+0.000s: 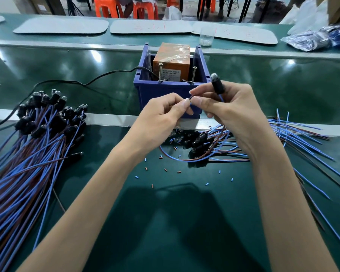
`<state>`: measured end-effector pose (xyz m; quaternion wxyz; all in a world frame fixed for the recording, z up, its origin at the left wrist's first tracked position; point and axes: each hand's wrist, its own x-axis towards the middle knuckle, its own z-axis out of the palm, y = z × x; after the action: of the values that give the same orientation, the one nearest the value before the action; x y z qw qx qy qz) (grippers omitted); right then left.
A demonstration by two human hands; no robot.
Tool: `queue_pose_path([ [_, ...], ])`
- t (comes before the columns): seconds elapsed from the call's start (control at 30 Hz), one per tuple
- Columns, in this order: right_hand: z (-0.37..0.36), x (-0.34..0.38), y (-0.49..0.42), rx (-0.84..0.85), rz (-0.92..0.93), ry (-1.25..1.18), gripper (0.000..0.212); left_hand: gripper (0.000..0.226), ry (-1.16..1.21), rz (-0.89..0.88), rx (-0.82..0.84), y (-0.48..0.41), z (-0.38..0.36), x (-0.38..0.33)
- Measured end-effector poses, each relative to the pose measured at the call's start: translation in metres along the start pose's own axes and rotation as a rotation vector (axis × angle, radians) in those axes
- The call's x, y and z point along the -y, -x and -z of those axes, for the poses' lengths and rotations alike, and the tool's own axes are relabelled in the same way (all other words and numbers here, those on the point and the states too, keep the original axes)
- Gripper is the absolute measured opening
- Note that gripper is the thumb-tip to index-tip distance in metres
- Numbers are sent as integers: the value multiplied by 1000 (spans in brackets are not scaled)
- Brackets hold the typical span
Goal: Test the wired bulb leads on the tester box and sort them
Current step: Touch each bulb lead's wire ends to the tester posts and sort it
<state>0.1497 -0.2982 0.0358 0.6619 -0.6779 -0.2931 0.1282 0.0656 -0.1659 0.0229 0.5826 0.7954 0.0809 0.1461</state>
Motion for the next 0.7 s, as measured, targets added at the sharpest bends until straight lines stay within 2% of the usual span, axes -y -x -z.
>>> queue_pose_path([
  [0.47,-1,-3,-1,-78,-40,7,18,29,-48,-47,-76,2,-4,2],
  [0.7,-5,-1,-1,-85,-87,49,25,31,-78,-7,-69,3,-2,-1],
])
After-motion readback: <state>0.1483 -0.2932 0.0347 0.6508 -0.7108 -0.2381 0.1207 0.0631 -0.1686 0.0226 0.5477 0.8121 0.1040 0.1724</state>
